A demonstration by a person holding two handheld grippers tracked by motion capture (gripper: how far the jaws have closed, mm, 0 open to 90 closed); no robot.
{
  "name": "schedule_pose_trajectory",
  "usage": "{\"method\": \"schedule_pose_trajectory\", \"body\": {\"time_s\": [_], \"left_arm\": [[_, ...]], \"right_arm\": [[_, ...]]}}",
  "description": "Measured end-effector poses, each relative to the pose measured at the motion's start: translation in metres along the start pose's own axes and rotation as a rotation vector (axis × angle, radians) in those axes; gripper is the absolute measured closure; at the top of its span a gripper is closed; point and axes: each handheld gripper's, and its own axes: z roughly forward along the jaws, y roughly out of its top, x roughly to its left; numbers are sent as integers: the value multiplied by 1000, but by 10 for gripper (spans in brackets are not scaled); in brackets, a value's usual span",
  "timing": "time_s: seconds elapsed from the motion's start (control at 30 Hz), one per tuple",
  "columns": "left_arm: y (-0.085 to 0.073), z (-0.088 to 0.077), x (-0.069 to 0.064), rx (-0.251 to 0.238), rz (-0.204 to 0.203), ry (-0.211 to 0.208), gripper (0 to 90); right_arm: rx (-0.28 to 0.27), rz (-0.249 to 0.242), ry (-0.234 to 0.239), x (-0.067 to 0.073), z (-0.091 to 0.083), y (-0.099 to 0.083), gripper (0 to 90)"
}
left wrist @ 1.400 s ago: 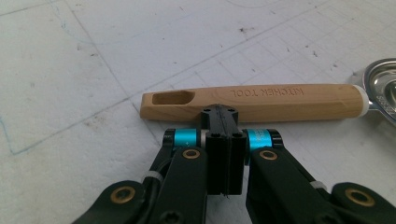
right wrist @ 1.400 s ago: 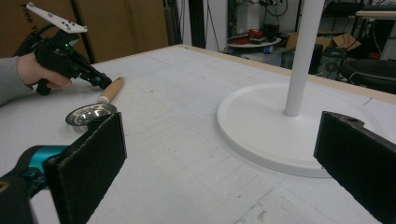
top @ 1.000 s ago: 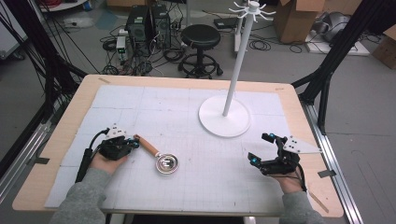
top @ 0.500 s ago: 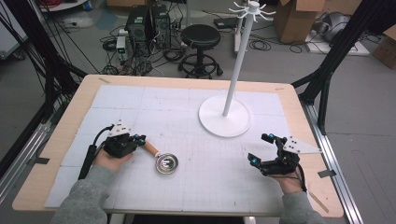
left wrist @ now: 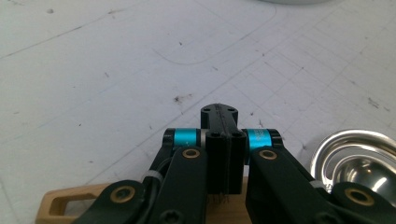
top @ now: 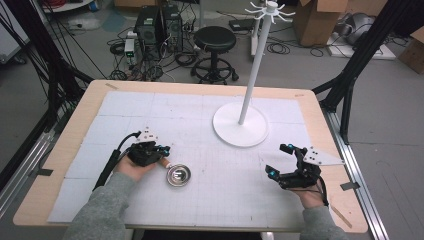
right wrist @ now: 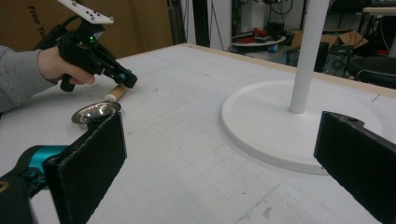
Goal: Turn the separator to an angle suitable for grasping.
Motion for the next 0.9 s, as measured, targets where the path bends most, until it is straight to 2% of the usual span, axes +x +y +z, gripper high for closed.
{"method": "schedule_pose_trajectory", "body": {"time_s": [0.33,0.5,0.9], "left_arm": [[-1,5,-7,38,31,-25,897],[-1,9,-14,51,47,-53,897],[-1,10,-21,77,59,-86,897]], "right_arm": [[1,-4,3,0,0,0,14],[1,0,2,0,0,0,14],[2,-2,2,0,0,0,14]]}}
